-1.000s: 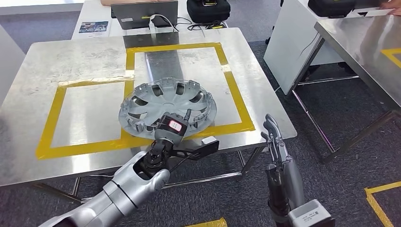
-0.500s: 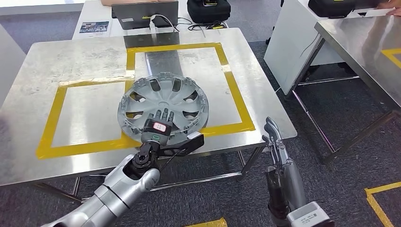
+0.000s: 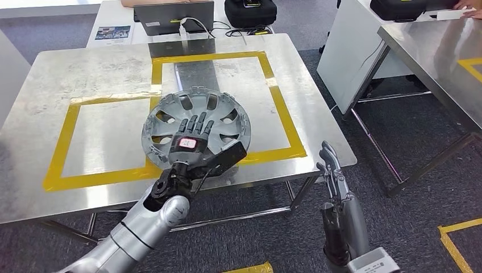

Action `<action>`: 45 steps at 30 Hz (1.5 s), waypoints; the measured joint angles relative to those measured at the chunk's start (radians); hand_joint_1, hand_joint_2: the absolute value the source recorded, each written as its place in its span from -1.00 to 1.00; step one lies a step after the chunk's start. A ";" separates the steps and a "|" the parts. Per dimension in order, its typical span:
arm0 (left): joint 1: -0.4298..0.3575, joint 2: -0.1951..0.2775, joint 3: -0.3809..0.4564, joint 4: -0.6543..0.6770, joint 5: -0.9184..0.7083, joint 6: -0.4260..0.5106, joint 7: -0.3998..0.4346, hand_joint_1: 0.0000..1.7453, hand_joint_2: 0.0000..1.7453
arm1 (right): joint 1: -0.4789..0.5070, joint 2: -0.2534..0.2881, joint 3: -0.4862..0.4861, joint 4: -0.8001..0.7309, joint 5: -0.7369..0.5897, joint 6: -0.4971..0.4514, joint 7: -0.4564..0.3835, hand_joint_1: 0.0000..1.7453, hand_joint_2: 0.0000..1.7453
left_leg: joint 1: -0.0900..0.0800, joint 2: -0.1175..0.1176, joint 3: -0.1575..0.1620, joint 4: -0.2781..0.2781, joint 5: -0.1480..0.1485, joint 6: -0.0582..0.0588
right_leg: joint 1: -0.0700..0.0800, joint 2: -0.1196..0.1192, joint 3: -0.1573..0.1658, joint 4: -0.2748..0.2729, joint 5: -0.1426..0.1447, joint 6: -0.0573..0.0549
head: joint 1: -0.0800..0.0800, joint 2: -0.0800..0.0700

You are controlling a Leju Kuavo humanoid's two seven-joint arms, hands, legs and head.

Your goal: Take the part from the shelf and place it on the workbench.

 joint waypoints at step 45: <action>0.719 0.182 0.269 -1.124 0.392 0.352 -0.476 -1.00 -1.00 | -0.054 -0.004 0.004 0.081 -0.034 -0.056 0.135 -1.00 -1.00 | -0.003 -0.002 -0.003 -0.001 -0.004 0.006 | -0.003 -0.004 0.001 -0.006 -0.001 0.006 | -0.002 0.000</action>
